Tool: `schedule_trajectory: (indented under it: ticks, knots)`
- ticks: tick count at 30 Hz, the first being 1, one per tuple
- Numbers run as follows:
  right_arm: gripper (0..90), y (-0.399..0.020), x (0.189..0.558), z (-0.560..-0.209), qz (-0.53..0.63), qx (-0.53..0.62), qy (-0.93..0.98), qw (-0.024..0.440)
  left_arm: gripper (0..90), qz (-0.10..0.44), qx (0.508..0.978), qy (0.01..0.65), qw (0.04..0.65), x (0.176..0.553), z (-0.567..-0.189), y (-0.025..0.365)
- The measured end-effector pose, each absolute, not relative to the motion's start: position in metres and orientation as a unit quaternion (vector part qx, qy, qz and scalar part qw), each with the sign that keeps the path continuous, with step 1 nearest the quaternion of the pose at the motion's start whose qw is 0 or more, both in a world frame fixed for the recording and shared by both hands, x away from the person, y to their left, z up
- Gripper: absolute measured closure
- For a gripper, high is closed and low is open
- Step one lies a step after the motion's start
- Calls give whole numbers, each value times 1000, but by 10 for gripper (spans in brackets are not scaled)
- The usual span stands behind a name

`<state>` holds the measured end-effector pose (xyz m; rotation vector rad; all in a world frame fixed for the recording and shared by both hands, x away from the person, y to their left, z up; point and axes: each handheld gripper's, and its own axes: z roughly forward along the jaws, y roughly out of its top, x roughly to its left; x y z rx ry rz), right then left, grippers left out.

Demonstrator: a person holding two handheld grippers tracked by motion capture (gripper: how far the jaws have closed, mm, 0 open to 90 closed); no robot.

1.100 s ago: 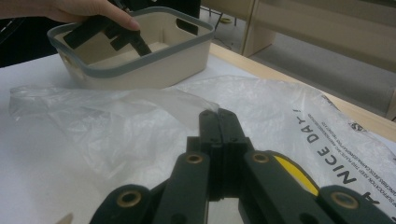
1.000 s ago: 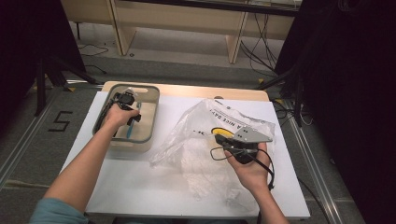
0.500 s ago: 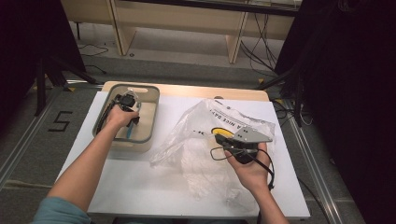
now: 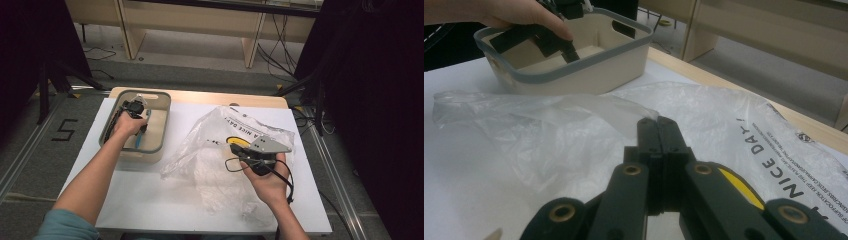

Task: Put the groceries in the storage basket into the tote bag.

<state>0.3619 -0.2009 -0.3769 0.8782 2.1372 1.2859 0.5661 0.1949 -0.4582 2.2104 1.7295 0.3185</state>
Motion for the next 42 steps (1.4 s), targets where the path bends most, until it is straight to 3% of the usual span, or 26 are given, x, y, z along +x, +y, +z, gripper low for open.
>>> schedule_trajectory:
  ticks: [12, 42]
  knots:
    - [900, -201, 362, -377, 471, 322, 783, 247, 810, 111, 769, 612, 148, 565, -458, 194]
    - [900, -200, 362, -378, 471, 321, 784, 246, 828, 119, 767, 614, 141, 563, -456, 190]
